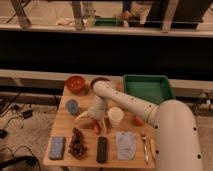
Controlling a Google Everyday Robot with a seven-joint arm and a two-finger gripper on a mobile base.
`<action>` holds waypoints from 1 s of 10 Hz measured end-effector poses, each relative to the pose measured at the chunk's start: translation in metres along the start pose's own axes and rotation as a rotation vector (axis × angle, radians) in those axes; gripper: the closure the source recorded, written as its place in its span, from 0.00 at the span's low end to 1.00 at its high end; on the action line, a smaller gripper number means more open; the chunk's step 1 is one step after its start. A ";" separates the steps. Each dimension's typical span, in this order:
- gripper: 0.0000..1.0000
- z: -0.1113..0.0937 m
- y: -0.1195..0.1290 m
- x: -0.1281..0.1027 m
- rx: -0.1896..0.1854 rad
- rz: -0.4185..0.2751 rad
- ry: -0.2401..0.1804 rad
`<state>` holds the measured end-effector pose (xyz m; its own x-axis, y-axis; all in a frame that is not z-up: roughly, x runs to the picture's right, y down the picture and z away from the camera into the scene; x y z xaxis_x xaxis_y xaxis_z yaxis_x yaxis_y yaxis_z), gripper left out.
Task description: Place pepper in table surface
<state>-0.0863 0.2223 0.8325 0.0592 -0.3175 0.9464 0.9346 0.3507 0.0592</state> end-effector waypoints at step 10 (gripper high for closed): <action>0.42 -0.006 -0.001 0.003 0.009 -0.002 0.000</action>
<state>-0.0854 0.2160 0.8334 0.0575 -0.3183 0.9462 0.9315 0.3581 0.0639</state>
